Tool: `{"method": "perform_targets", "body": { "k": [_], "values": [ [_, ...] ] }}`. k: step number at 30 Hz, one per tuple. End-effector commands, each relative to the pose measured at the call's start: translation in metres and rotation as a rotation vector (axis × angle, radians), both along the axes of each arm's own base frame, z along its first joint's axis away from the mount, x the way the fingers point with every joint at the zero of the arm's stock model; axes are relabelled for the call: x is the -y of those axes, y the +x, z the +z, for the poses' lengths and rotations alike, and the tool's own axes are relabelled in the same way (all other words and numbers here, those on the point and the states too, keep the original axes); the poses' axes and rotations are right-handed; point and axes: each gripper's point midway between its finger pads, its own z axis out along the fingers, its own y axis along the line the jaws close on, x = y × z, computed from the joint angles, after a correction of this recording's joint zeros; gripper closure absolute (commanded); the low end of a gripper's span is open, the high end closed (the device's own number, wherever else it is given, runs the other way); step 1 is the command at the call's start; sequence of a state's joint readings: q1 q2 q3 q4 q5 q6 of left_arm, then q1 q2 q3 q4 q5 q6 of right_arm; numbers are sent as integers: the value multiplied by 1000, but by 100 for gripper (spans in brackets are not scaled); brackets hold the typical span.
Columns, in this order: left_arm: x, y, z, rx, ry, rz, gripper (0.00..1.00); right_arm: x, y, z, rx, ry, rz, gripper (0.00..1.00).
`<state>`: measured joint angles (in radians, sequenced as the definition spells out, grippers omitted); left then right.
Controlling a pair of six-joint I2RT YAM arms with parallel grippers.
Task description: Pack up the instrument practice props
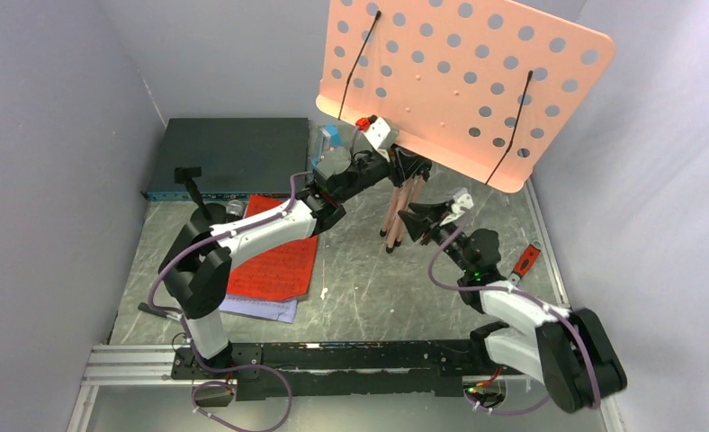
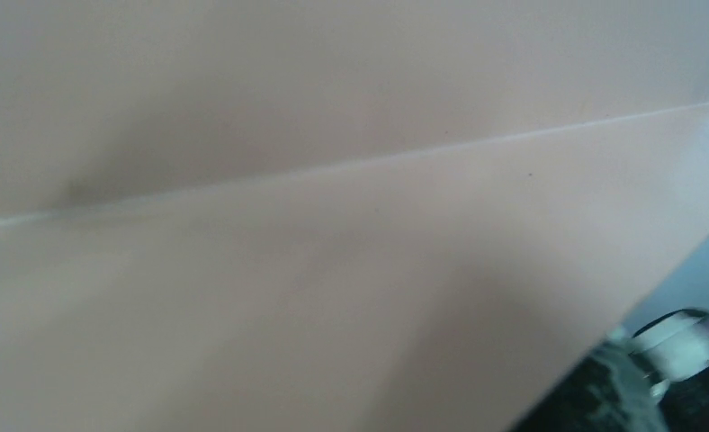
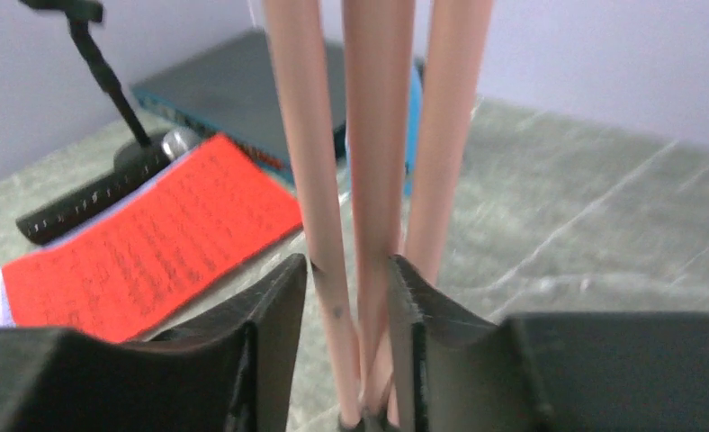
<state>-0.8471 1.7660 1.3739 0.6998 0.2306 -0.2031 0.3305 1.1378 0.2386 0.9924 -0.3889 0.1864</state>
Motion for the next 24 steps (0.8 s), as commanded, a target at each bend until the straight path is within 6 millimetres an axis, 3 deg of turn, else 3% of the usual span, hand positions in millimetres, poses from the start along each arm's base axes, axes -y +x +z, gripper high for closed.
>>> {"method": "perform_targets", "body": {
  "k": [1,8,9,21,24],
  "values": [
    [-14,-20,45,24,-81,-10,97,18,-7,67,207,83,-97,51],
    [-21,-22,49,31,-99,6,97,22,-18,67,201,86,-120,12],
    [-21,-24,49,32,-105,1,97,22,-17,67,199,89,-125,2],
    [-22,-48,54,16,-151,-110,97,4,13,71,206,124,-170,0],
    [-24,-50,55,10,-158,-112,97,-2,18,71,214,135,-159,4]
  ]
}}
